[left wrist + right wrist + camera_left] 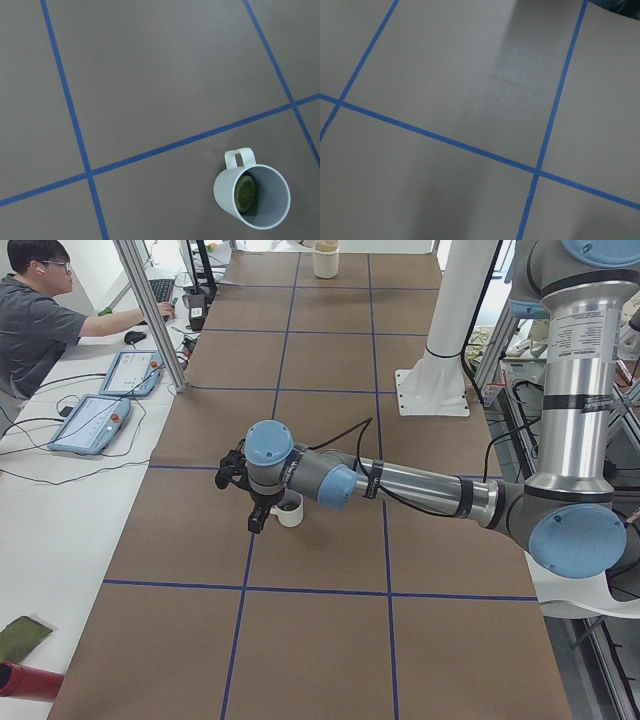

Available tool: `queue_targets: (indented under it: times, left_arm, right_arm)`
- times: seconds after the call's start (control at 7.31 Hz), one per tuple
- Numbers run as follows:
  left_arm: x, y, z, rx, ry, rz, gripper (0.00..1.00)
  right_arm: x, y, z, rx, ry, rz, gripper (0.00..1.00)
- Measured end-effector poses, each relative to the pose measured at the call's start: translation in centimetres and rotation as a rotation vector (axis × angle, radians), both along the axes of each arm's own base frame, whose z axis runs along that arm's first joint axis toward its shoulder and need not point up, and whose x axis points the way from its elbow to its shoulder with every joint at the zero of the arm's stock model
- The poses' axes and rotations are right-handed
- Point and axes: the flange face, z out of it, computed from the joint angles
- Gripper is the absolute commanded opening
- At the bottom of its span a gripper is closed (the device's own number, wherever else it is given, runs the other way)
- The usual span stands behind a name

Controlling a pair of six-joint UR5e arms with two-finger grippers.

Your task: Left arm hands cup to right arm to dump lemon

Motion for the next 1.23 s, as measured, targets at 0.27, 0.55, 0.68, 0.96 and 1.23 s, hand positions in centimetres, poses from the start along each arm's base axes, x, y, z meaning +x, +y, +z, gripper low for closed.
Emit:
queue_targets:
  times: [0.27, 0.55, 0.68, 0.96, 1.23]
  left_arm:
    - [4.3, -0.1, 0.6, -0.072, -0.05, -0.05, 1.0]
    - [10.4, -0.2, 1.9, -0.098, -0.078, -0.104, 1.0]
    - [13.0, 0.0, 2.6, -0.095, -0.072, -0.1, 1.0]
    - [15.4, 0.3, 3.1, -0.083, -0.063, -0.084, 0.87]
    - [16.9, 0.8, 3.1, -0.072, -0.062, -0.056, 0.39]
  right_arm:
    - [-0.3, 0.1, 0.1, 0.0, -0.014, -0.011, 1.0]
    - [-0.4, 0.2, 0.2, -0.001, -0.02, -0.015, 1.0]
    - [-0.4, 0.2, 0.2, -0.002, -0.02, -0.016, 1.0]
    - [-0.4, 0.2, 0.4, -0.005, -0.021, -0.016, 1.0]
    - [-0.4, 0.1, 0.6, -0.009, -0.02, -0.016, 1.0]
